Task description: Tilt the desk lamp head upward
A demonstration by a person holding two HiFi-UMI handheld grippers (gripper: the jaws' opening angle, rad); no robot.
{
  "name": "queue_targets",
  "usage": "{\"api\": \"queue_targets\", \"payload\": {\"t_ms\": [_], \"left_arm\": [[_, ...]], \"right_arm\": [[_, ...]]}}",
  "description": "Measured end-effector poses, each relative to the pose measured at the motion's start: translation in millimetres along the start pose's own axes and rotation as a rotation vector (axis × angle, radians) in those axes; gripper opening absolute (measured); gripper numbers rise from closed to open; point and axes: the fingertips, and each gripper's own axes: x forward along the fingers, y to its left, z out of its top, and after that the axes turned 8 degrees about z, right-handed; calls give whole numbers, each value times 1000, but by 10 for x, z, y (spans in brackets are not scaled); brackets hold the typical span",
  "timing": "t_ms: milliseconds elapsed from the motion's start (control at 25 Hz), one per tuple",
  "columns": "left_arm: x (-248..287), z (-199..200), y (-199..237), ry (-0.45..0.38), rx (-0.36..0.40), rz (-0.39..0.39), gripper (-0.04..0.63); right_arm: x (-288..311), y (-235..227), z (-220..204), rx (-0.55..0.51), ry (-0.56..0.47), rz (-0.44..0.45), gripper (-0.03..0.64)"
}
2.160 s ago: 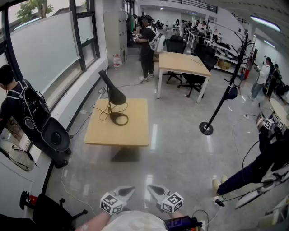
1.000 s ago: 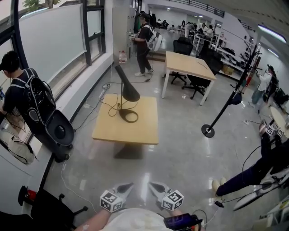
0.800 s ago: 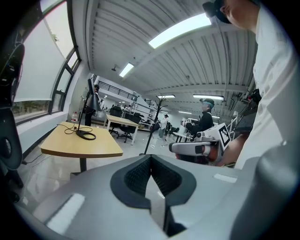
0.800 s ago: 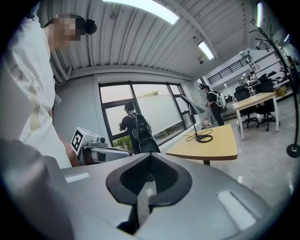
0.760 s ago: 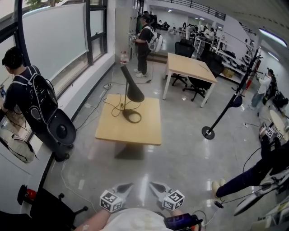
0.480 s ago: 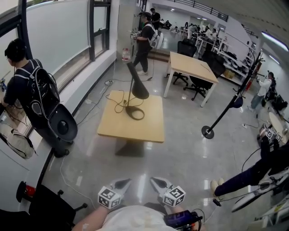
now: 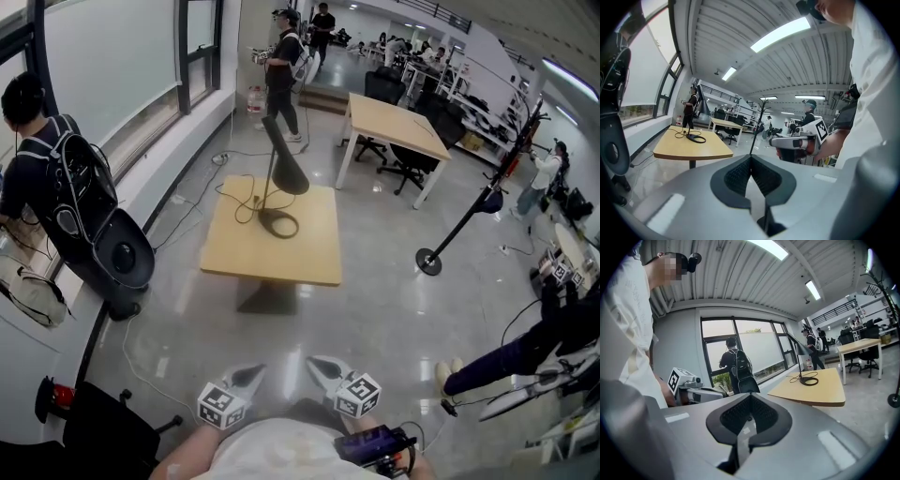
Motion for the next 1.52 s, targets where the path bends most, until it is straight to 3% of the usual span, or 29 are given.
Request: {"api": "queue_targets", "payload": {"t_ms": [560, 760, 1040, 1520], "left_arm": [[625, 173, 673, 26, -20, 83, 0], [1124, 450, 814, 22, 2, 71, 0], [1654, 763, 1058, 29, -3, 112, 0], [2055, 1014, 1345, 58, 23, 187, 0]], "right_arm": [[669, -810, 214, -9, 11, 89, 14], [791, -1285, 390, -16, 1, 93, 14], [836, -1792, 578, 1, -14, 105, 14], [954, -2402, 725, 19, -20, 123, 14]]}}
